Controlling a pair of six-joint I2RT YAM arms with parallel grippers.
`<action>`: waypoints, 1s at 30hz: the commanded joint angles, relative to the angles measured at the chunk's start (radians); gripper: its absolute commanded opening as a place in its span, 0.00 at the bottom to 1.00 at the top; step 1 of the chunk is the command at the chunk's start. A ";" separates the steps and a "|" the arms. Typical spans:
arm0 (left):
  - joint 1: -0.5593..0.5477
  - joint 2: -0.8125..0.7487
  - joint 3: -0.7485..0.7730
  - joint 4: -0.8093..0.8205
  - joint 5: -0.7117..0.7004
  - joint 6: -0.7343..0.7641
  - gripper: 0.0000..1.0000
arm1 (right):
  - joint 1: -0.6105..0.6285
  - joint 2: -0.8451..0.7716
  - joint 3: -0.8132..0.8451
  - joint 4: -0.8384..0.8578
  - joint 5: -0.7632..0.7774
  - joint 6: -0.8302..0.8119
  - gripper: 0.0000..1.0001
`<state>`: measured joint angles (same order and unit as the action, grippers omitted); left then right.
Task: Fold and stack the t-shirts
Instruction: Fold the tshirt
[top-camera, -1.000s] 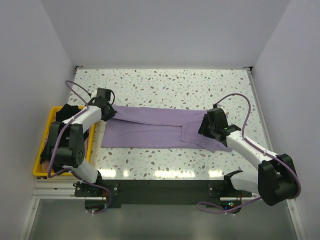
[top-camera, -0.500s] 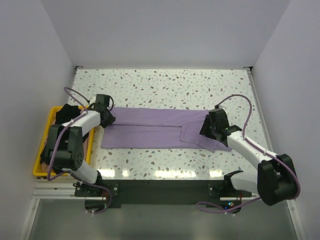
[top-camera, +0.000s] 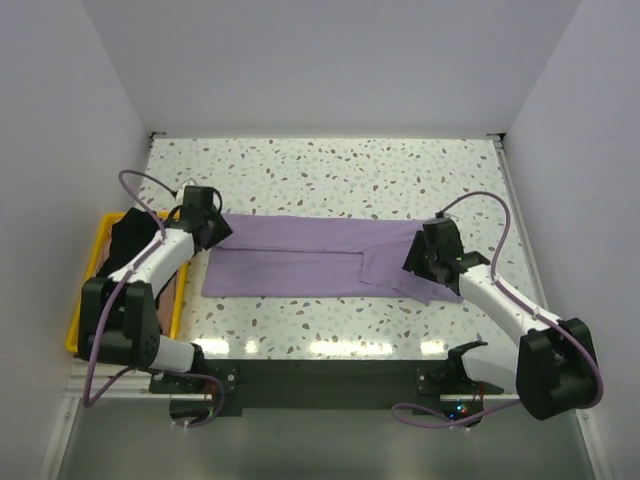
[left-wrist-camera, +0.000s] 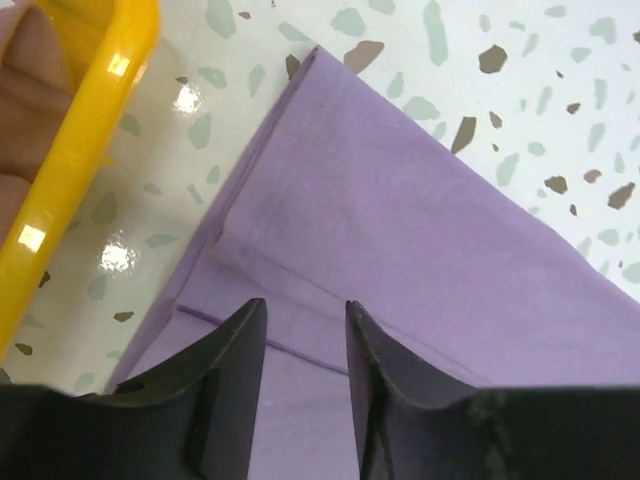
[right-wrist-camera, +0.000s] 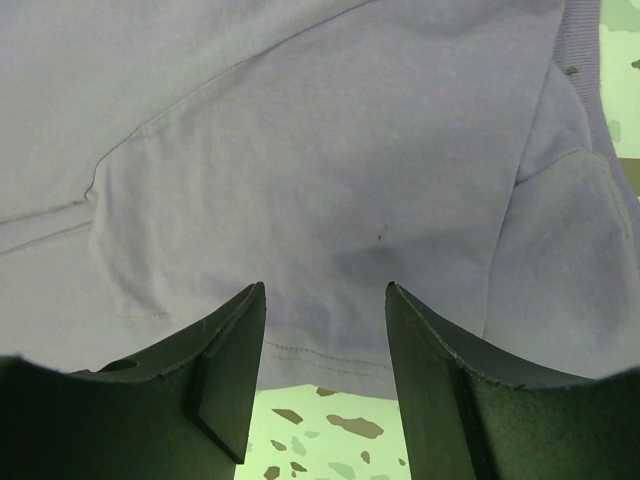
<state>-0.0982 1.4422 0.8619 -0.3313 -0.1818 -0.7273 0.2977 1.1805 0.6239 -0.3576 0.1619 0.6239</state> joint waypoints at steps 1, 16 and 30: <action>-0.015 -0.084 -0.058 0.001 0.028 0.022 0.38 | -0.005 -0.042 0.011 -0.030 0.010 0.019 0.55; -0.015 -0.025 -0.150 0.069 0.054 -0.009 0.13 | -0.031 0.068 -0.007 0.012 -0.015 0.051 0.55; -0.043 0.038 -0.279 0.149 0.104 -0.066 0.11 | -0.155 0.396 0.144 0.095 -0.042 0.013 0.54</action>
<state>-0.1192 1.4578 0.6434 -0.1596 -0.0952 -0.7689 0.1677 1.4723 0.7319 -0.3023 0.1116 0.6556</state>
